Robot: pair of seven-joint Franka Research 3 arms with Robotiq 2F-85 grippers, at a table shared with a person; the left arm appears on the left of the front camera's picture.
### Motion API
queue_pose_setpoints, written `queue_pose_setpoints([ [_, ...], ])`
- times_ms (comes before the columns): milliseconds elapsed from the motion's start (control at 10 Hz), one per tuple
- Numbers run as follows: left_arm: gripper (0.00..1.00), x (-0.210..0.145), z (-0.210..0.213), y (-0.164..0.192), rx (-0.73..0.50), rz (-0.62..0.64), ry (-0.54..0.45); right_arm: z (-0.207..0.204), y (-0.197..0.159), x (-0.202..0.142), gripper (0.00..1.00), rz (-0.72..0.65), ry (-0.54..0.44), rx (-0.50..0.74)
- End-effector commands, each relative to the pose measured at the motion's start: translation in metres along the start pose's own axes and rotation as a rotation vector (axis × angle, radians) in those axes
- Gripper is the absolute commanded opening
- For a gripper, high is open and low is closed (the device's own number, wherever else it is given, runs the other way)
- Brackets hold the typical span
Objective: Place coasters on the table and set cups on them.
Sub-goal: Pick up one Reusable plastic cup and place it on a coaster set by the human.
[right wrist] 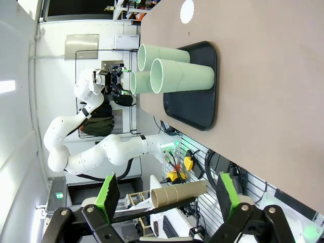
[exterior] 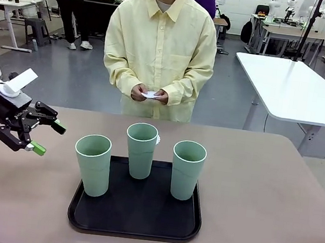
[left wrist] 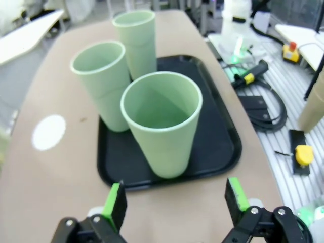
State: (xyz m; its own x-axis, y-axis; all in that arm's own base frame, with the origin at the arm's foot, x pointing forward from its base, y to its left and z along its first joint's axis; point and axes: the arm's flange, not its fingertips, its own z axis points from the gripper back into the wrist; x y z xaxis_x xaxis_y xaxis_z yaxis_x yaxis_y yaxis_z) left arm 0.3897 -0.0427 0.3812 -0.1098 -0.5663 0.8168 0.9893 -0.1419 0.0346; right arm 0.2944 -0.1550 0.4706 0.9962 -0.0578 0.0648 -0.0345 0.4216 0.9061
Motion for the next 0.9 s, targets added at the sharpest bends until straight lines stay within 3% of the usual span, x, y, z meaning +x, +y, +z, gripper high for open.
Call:
queue_pose_setpoints([
  [0, 1.00, 0.000, 0.003, 0.001, -0.006, 0.004, 0.002, 0.000, 0.001, 0.000, 1.00, 0.005, 0.000, 0.007],
  [300, 1.00, -0.001, 0.001, 0.000, 0.002, 0.002, 0.001, 0.000, 0.001, 0.000, 1.00, 0.005, 0.000, 0.007],
  [500, 1.00, -0.015, -0.004, 0.000, 0.074, -0.006, -0.099, 0.000, 0.001, 0.000, 1.00, 0.005, 0.000, 0.007],
  [800, 1.00, -0.035, -0.019, -0.005, 0.059, 0.039, -0.172, 0.000, 0.001, 0.000, 1.00, 0.005, 0.000, 0.007],
])
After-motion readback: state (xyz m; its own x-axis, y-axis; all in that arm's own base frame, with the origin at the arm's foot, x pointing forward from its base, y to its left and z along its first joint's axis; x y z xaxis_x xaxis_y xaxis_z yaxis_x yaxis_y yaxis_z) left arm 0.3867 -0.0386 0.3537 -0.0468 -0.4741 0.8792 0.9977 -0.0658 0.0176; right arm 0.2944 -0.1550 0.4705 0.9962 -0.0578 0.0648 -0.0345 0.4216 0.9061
